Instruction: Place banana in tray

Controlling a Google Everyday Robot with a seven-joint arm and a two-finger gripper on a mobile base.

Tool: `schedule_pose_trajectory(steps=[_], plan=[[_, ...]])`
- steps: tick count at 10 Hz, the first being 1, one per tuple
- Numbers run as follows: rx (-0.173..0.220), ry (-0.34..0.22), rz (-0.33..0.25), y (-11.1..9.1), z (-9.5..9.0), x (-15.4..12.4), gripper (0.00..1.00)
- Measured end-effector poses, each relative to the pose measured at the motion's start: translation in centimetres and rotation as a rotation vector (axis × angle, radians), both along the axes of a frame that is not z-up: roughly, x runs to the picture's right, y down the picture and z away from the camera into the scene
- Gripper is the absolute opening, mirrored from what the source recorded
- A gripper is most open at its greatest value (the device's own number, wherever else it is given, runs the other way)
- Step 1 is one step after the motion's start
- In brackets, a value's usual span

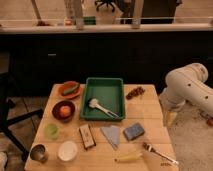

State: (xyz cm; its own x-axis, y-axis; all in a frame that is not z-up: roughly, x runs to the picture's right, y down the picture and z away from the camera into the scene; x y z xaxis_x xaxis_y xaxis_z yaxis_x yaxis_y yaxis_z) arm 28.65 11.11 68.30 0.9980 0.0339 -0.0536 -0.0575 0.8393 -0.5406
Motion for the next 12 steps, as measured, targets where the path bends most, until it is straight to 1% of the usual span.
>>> schedule_pose_trajectory(steps=[12], plan=[[0.0,0.0,0.0,0.0,0.0,0.0,0.8]])
